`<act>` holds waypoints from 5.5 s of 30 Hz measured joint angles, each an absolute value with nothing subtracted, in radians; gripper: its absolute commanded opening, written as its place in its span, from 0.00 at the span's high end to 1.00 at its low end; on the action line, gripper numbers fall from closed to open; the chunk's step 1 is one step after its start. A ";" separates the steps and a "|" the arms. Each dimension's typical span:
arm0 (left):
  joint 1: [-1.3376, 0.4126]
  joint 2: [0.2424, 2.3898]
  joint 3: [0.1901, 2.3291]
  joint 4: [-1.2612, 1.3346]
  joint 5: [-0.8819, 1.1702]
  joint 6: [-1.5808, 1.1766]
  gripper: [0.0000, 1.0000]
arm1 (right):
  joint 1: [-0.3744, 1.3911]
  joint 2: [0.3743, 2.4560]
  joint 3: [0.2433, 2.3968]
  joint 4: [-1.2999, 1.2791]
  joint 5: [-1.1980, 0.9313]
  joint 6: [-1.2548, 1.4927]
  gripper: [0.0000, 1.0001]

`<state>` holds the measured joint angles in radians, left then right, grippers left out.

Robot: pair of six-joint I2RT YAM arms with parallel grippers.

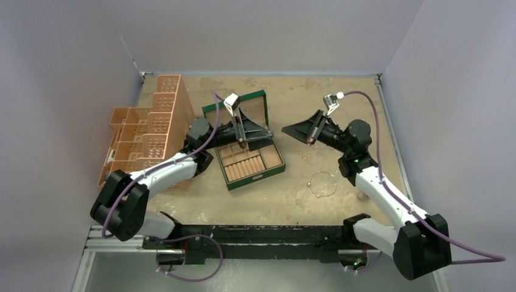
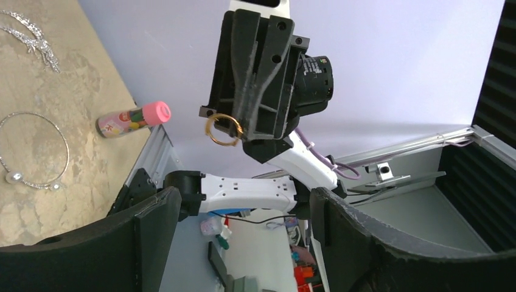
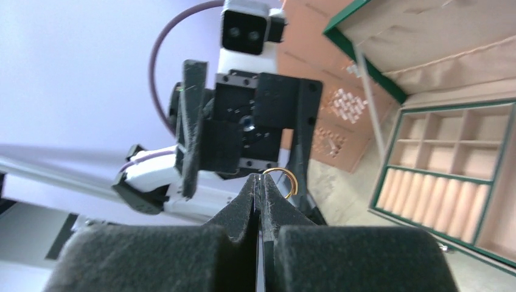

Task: Organize the mixed jewelry

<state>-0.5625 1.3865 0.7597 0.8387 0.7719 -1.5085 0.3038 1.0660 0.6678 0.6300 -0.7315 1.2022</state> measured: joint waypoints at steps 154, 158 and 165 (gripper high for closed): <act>-0.564 1.047 0.830 -0.110 0.297 -1.115 0.34 | 0.551 1.193 0.810 0.235 -0.364 0.913 1.00; -0.564 1.048 0.866 -0.307 0.204 -0.983 0.34 | 0.662 1.296 0.852 0.138 -0.226 0.850 1.00; -0.564 1.049 0.887 -0.474 0.095 -0.845 0.33 | 0.810 1.448 0.928 0.027 -0.006 0.804 1.00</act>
